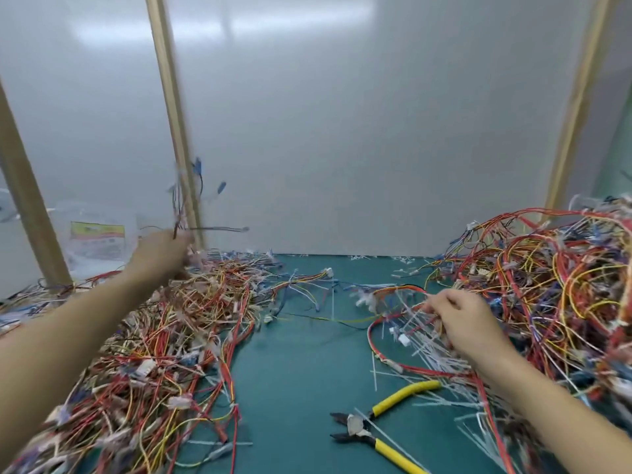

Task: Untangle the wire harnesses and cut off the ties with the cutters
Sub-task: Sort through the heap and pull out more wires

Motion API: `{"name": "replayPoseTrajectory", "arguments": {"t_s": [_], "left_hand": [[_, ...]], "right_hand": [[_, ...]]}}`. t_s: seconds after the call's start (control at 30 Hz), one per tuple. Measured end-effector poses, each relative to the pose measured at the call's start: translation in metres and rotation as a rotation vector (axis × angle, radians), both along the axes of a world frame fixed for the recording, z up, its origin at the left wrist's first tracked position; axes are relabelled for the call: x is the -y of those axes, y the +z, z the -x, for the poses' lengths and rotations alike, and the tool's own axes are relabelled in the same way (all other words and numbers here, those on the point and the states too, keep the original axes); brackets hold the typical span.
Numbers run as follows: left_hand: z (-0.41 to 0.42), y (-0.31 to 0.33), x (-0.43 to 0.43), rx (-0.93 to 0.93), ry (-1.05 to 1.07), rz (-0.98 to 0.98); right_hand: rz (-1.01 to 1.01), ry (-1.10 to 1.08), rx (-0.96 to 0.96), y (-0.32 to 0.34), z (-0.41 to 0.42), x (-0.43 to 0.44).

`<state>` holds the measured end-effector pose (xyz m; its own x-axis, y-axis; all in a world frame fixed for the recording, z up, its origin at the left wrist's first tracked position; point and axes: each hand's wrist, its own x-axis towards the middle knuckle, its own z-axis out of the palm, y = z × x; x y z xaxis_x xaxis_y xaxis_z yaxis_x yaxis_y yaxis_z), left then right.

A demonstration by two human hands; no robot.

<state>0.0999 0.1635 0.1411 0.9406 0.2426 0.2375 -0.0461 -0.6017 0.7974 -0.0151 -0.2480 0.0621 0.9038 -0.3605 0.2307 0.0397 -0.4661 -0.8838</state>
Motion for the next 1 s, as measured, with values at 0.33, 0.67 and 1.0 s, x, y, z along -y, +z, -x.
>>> {"name": "replayPoseTrajectory", "arguments": {"t_s": [0.33,0.67,1.0], "left_hand": [[0.123,-0.028,0.154,0.522,-0.407,-0.264],[0.073,-0.063,0.168,0.081,-0.398,0.158],[0.066,-0.075,0.183,-0.073,-0.634,-0.11]], "right_hand": [[-0.364,0.288,0.248,0.032,0.021,-0.053],[-0.741,0.413,0.264,0.05,0.039,-0.039],[-0.814,0.504,0.232,0.062,0.046,-0.018]]}}
